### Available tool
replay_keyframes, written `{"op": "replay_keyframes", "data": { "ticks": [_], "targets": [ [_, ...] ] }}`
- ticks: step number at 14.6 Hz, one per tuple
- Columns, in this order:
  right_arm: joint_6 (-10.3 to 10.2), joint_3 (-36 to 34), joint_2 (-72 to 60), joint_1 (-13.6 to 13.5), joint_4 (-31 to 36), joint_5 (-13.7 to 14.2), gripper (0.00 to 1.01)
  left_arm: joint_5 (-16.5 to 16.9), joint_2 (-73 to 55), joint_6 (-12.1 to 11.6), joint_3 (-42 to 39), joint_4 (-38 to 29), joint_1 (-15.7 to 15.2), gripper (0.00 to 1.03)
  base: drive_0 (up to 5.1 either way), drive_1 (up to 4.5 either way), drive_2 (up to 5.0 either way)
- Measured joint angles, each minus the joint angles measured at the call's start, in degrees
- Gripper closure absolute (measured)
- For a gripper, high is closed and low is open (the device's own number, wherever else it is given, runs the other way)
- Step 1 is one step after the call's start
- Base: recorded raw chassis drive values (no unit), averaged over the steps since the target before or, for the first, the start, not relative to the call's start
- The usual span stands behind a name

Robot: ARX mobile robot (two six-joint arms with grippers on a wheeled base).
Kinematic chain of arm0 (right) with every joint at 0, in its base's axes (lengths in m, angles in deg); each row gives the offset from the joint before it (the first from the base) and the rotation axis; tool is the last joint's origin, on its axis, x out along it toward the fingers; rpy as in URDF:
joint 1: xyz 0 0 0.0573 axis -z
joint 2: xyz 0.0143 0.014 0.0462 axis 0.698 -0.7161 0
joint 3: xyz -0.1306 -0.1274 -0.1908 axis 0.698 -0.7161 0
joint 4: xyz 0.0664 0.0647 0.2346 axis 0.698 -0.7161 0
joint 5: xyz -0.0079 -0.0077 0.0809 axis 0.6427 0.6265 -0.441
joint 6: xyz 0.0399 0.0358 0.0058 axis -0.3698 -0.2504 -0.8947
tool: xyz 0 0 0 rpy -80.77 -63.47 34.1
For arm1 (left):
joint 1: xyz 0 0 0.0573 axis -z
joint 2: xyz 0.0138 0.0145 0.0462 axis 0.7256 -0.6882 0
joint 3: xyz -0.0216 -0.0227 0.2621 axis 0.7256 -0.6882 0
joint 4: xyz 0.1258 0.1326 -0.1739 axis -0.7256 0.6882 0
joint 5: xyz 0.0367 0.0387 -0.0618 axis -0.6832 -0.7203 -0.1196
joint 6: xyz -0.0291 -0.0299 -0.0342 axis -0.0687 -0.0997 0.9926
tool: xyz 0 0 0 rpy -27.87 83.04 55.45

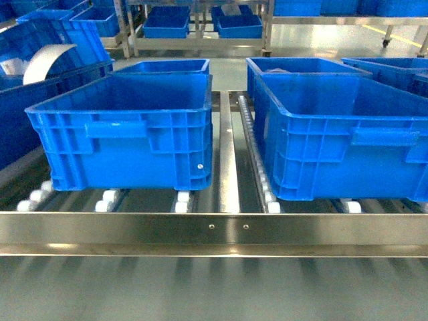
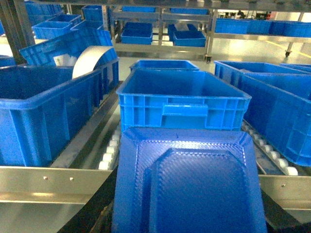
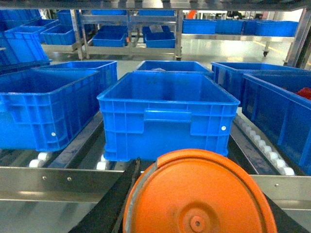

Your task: Sort blue parts and orange caps into right shelf containers

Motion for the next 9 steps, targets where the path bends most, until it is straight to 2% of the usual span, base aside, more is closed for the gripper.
{"op": "replay_keyframes", "data": {
  "ticks": [9],
  "targets": [
    [0.0,0.0,0.0,0.0,-0.1,0.0,0.57,0.0,0.0,0.0,0.0,0.0,0.0,0.59,0.0,0.00,0.0]
  ]
}}
